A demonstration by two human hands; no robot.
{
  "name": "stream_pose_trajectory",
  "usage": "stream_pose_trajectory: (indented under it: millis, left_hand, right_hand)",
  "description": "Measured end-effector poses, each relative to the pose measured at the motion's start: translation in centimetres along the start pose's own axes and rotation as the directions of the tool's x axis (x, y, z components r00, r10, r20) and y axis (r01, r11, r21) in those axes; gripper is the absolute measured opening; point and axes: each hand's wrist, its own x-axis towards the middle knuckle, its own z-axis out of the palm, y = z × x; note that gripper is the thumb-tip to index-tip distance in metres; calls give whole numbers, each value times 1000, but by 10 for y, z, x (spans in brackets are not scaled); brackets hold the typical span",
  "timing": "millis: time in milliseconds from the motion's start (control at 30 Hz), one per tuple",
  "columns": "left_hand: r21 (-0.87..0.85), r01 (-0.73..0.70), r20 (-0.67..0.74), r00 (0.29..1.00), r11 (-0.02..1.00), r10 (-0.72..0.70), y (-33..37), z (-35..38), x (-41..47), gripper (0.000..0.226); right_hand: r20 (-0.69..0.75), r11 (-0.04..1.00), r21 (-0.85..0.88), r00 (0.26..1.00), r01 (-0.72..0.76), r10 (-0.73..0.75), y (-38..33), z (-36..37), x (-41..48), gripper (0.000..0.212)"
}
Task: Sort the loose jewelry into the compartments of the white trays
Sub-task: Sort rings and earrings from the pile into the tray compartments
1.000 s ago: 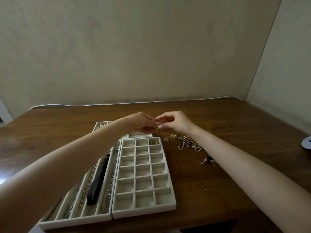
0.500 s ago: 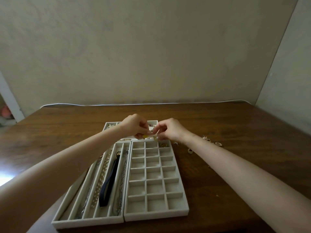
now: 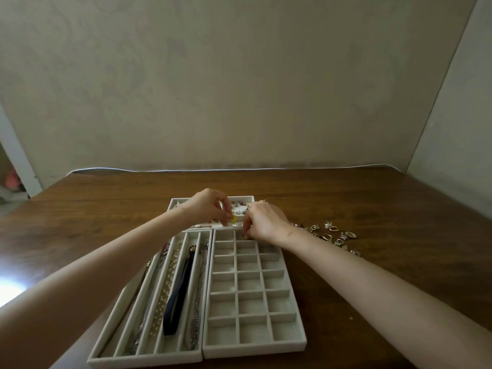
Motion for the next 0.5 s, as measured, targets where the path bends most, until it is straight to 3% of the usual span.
stream_pose_trajectory:
  millis: [100, 200, 300, 500]
  left_hand:
    - [67, -52, 18, 999, 996, 51, 3, 4, 0, 13]
    - [79, -70, 53, 996, 994, 66, 10, 14, -1, 7]
    - [127, -41, 41, 999, 991, 36, 13, 27, 0, 10]
    - [219, 24, 97, 994, 975, -46, 10, 34, 2, 12]
  right_hand:
    - [12, 999, 14, 999, -33, 33, 4, -4, 2, 8]
    - [-24, 979, 181, 995, -91, 97, 18, -13, 4, 5]
    - [-75, 945, 306, 986, -118, 148, 37, -23, 0, 4]
    - [-33, 920, 367, 987, -136, 159, 57, -29, -12, 9]
